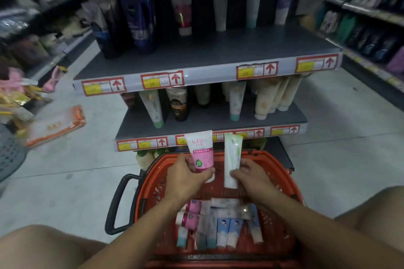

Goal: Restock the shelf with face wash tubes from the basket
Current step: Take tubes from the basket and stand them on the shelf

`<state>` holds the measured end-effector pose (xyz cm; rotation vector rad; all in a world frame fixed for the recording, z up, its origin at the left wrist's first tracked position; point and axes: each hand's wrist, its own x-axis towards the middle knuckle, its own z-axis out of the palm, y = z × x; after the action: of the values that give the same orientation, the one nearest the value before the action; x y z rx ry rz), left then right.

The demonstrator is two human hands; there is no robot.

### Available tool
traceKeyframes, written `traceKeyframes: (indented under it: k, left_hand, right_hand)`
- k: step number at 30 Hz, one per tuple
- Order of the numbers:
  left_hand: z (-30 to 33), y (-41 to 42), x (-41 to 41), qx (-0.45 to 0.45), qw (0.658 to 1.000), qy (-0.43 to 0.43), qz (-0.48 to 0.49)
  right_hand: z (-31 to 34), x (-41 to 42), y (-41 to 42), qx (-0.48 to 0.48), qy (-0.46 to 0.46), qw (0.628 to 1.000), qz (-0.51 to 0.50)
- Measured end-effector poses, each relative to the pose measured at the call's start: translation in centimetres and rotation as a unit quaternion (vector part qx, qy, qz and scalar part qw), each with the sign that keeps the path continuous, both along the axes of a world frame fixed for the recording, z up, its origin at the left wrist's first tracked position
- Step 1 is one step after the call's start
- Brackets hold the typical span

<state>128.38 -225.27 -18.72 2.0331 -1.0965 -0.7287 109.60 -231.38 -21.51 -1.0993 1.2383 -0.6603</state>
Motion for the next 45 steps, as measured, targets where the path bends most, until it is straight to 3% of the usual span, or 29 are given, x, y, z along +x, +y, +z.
traceKeyframes:
  k: [7, 18, 34, 45]
  left_hand:
    - [6.6, 0.3, -1.2, -0.076, 0.997, -0.030, -0.009]
    - [14.4, -1.2, -1.4, -0.160, 0.983, -0.087, -0.023]
    - [23.0, -10.3, 3.1, -0.239, 0.964, -0.116, 0.002]
    - [21.6, -16.7, 5.6, -0.202, 0.971, -0.121, 0.034]
  right_hand:
    - [6.1, -0.6, -0.2, -0.028, -0.111, 0.993, -0.004]
    - [15.1, -1.9, -2.5, -0.231, -0.107, 0.967, 0.002]
    - [23.9, 0.2, -12.0, -0.408, 0.003, 0.913, -0.014]
    - [23.1, 2.7, -17.9, -0.428, 0.124, 0.895, -0.021]
